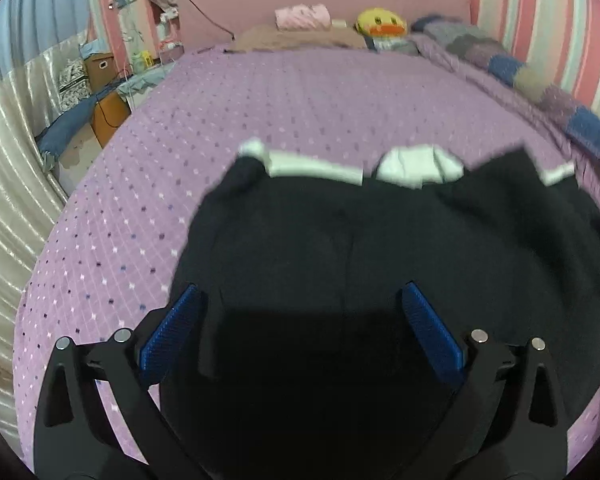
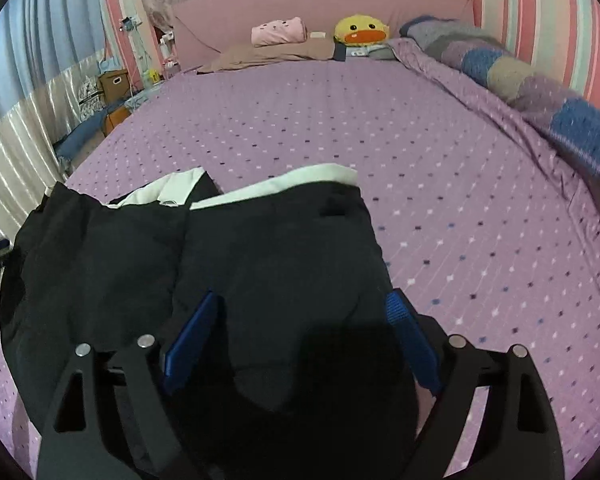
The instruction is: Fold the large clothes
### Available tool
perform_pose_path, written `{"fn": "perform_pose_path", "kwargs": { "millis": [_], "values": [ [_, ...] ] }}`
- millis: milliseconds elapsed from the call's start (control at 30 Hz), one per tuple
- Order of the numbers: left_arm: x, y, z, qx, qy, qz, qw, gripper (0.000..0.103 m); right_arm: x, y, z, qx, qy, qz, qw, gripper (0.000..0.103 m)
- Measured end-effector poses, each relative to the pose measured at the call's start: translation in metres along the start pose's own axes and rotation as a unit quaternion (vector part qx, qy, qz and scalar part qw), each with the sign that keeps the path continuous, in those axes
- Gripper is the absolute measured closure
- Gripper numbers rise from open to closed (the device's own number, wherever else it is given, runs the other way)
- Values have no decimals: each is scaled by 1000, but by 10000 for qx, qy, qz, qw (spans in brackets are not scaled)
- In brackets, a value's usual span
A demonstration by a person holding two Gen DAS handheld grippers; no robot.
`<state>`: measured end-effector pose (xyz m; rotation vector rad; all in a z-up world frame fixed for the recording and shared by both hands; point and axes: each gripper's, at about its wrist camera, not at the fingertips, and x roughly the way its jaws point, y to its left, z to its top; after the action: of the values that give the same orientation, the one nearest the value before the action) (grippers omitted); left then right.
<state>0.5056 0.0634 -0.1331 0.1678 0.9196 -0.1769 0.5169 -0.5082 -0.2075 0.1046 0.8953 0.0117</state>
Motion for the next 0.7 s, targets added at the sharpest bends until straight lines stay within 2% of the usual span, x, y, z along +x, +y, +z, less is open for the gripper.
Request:
{"fn": "perform_pose_path", "kwargs": {
  "millis": [67, 100, 133, 167, 233, 267, 300, 333, 433, 500, 567, 633, 667, 700],
  "values": [
    [15, -4, -6, 125, 107, 71, 9998, 17, 8, -2, -1, 122, 94, 34, 9999, 26],
    [22, -4, -7, 82, 169, 49, 9998, 27, 12, -2, 0, 167, 146, 15, 9998, 37],
    [26, -2, -7, 2, 211, 2, 9998, 43, 14, -1, 0, 156, 164, -34, 9997, 46],
    [31, 0, -5, -89, 267, -14, 9996, 49, 17, 1, -1, 88, 179, -127, 9997, 50],
    [39, 2, 0, -215, 303, 49, 9993, 68, 20, 6, -1, -65, 109, -267, 9996, 72],
    [41, 3, 3, -266, 312, 96, 9991, 73, 18, 8, -1, -114, 37, -344, 9993, 76],
    [43, 5, 8, -344, 293, 241, 9987, 88, 16, 8, 2, -117, -89, -435, 9989, 81],
    [42, 8, 13, -435, 277, 248, 9984, 91, 13, 7, 8, -65, -212, -479, 9986, 83],
    [39, 27, 27, -969, 187, 131, 9950, 94, 7, -4, 22, 321, -435, -388, 9978, 84],
    [55, 29, 28, -941, 356, 337, 9944, 94, 19, -19, 24, 737, -280, -278, 9965, 82],
    [62, 27, 23, -766, 460, 518, 9946, 93, 28, -23, 20, 869, -132, -286, 9957, 75],
    [54, 18, 24, -592, 361, 717, 9950, 88, 18, -19, 17, 922, -256, -426, 9945, 62],
    [46, 14, 24, -565, 273, 778, 9950, 82, 6, -14, 17, 906, -428, -538, 9935, 56],
    [39, 11, 27, -551, 183, 805, 9951, 59, -6, -5, 18, 887, -631, -592, 9923, 34]
  ]
}}
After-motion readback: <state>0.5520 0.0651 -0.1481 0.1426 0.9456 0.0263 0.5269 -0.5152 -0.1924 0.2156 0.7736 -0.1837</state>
